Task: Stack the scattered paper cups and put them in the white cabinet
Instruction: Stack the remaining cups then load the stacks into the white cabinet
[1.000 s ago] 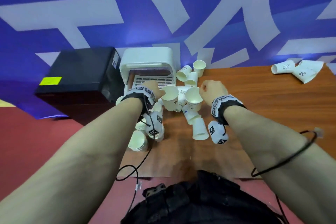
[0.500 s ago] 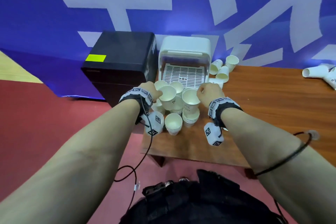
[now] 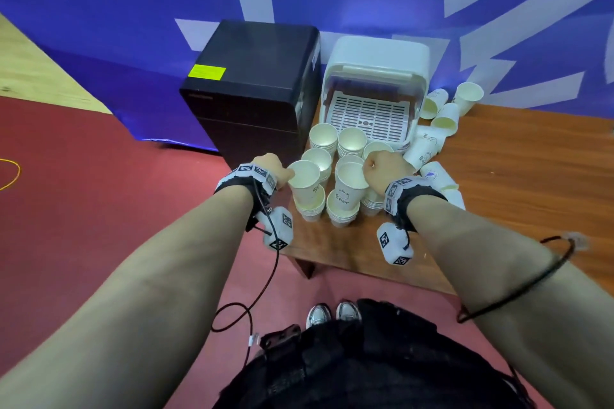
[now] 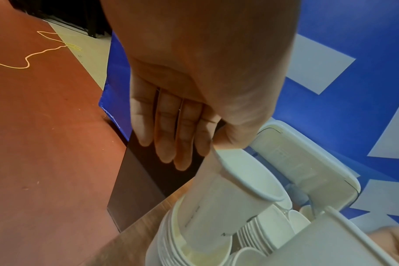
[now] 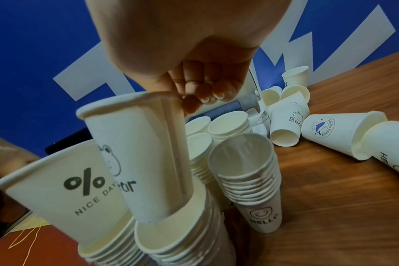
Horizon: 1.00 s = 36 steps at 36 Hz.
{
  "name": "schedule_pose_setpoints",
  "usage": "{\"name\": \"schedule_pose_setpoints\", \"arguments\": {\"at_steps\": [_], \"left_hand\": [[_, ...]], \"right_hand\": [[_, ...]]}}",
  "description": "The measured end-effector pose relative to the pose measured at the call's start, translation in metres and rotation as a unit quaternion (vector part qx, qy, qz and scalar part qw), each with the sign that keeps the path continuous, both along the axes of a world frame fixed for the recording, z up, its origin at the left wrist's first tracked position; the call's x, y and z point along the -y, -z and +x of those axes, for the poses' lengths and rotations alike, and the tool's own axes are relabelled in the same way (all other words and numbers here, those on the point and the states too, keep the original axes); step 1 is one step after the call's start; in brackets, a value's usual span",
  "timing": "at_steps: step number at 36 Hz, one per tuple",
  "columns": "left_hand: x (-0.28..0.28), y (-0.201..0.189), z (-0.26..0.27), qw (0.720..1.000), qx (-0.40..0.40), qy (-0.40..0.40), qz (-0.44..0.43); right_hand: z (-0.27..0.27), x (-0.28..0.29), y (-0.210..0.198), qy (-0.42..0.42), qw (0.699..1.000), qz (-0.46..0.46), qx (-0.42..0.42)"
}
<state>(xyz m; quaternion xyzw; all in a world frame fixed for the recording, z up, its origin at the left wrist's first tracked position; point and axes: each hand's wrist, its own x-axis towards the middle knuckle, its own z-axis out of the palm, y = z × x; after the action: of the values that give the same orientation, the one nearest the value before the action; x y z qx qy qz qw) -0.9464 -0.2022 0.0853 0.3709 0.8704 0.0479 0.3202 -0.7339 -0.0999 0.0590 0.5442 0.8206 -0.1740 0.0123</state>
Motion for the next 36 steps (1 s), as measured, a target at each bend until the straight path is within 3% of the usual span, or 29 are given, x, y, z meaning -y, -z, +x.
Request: {"name": "schedule_pose_setpoints", "arguments": {"at_steps": [18,25,36], "left_hand": [[0.008,0.017,0.003,0.999,0.035,0.013,-0.010],[0.003,0.021,0.006,0.999,0.042,0.016,-0.013],[-0.039,0.034,0.051,0.989,0.082,0.120,-0.013]], "right_hand": [[0.002,0.008,0.013,-0.011,1.000,-0.008,-0.004],[0.004,0.015,0.016,0.004,0.996,-0.093,0.000],[0.068,0.013,0.017,0.069,0.993,-0.086,0.035]]}}
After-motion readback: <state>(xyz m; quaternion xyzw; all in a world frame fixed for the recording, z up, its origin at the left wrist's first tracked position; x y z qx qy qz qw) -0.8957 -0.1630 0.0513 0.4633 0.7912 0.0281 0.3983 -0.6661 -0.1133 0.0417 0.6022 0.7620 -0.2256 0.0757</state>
